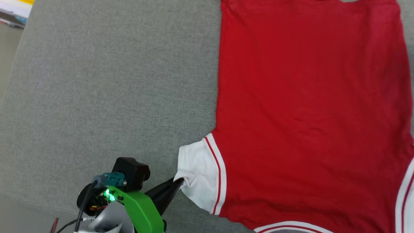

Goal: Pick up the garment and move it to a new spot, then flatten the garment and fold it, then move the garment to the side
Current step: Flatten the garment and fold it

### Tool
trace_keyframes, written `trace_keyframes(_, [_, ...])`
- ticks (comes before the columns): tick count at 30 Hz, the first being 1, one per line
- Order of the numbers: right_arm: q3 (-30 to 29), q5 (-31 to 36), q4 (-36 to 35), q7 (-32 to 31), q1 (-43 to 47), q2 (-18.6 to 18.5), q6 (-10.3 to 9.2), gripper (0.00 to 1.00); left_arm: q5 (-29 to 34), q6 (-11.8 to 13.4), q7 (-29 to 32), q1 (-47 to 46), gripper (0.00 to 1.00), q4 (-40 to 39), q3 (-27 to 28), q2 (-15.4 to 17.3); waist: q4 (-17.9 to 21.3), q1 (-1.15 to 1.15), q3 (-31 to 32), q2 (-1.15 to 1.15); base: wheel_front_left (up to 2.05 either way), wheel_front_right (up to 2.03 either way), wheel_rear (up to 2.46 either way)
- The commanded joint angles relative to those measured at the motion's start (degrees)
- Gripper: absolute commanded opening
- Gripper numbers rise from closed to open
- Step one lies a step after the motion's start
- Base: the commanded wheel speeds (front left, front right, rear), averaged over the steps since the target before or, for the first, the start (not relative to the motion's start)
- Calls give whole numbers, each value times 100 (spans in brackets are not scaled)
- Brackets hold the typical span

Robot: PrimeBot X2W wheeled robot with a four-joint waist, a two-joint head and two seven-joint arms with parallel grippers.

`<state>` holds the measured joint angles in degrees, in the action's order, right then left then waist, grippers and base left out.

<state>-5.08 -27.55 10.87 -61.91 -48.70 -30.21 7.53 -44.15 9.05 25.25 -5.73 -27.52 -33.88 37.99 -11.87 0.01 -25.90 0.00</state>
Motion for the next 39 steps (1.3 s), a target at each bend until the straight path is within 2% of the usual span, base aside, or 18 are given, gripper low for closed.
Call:
trace_keyframes(1, [47, 117, 151, -48, -221, -62, -4, 100, 98, -44, -39, -117, 0, -13, -34, -51, -622, -1, -654, 0, 0, 0, 0])
trace_keyframes(12, [178, 805, 1219, -98, -1243, -228, -4, 100, 206, -250, -323, -361, 0, 139, -223, -405, -1061, -1, -1120, 0, 0, 0, 0])
trace_keyframes(21, [377, 945, 1707, -127, -1154, -292, -4, 100, 238, -333, -474, -492, 0, 370, -281, -569, -1180, -1, -1140, 0, 0, 0, 0])
trace_keyframes(22, [404, 929, 1739, -183, -1115, -306, -4, 68, 237, -335, -481, -499, 0, 387, -283, -577, -1184, -1, -1132, 0, 0, 0, 0])
trace_keyframes(23, [421, 914, 1745, -213, -1081, -313, -4, 24, 236, -335, -485, -504, 0, 398, -283, -582, -1184, -1, -1126, 0, 0, 0, 0])
trace_keyframes(24, [429, 904, 1738, -238, -1039, -324, -4, 0, 235, -335, -490, -509, 0, 409, -284, -587, -1183, -1, -1118, 0, 0, 0, 0])
trace_keyframes(34, [413, 868, 1693, -107, -719, -390, -4, 0, 251, -284, -507, -500, 0, 493, -256, -544, -1023, -1, -831, 0, 0, 0, 0])
trace_keyframes(39, [431, 729, 1786, 136, -202, -358, -4, 0, 242, -206, -516, -485, 0, 557, -172, -480, -727, -1, -282, 0, 0, 0, 0])
